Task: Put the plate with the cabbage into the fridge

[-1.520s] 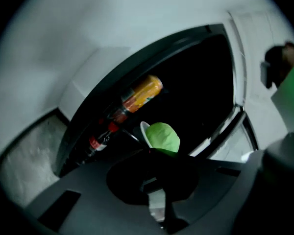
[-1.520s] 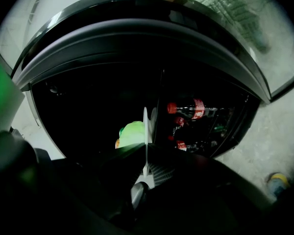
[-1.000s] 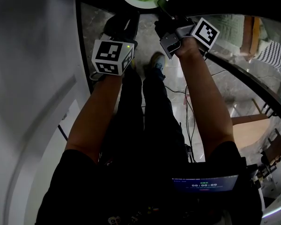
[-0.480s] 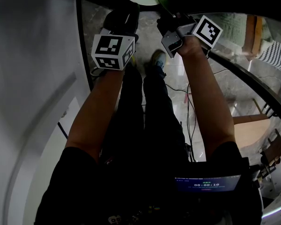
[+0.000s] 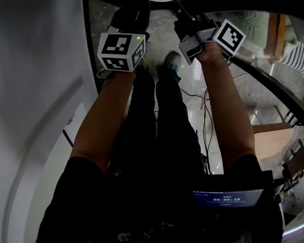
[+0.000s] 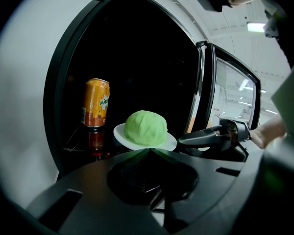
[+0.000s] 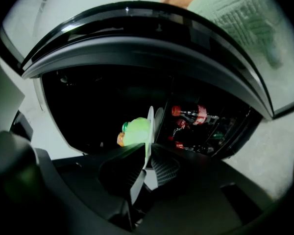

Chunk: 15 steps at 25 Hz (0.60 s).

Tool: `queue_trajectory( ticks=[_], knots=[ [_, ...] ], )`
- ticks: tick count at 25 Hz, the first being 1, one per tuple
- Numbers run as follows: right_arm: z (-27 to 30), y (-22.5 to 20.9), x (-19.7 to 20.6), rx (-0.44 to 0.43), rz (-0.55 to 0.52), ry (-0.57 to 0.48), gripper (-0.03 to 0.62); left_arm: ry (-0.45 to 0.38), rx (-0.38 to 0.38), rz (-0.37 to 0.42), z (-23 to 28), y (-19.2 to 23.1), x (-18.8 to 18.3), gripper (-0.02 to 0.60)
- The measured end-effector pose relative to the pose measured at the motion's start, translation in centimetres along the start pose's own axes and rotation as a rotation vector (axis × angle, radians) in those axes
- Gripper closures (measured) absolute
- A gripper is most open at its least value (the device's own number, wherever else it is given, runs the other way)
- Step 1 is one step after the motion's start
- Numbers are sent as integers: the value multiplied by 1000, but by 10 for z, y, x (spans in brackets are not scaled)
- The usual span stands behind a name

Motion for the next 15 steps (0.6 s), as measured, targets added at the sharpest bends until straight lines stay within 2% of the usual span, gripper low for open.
queue_trajectory(
  ticks=[2, 4, 10, 13, 15],
  knots=[
    [-3, 7, 0, 12, -65, 5, 575, 2, -2, -2, 0, 2, -4, 578],
    [-13, 13, 4, 38, -196, 15, 577, 0, -3, -2, -4, -1, -2, 578],
    [-20, 28, 19, 237, -896, 90, 591, -9, -5, 3, -6, -5, 3, 578],
    [-13, 33, 24, 303, -1107, 78, 590, -9, -5, 5, -6, -4, 2, 578],
    [-9, 34, 24, 324, -1200, 70, 591, -8, -6, 7, -3, -5, 2, 578]
  ],
)
Point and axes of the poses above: the fingertips, and each gripper's own axes: z forward along the fingers, y to its left, x out of its underside, the point moved 7 cm from there along -z, backward along the fingers, and after that the axes turned 2 degrees about x, right-handed, at the moved point
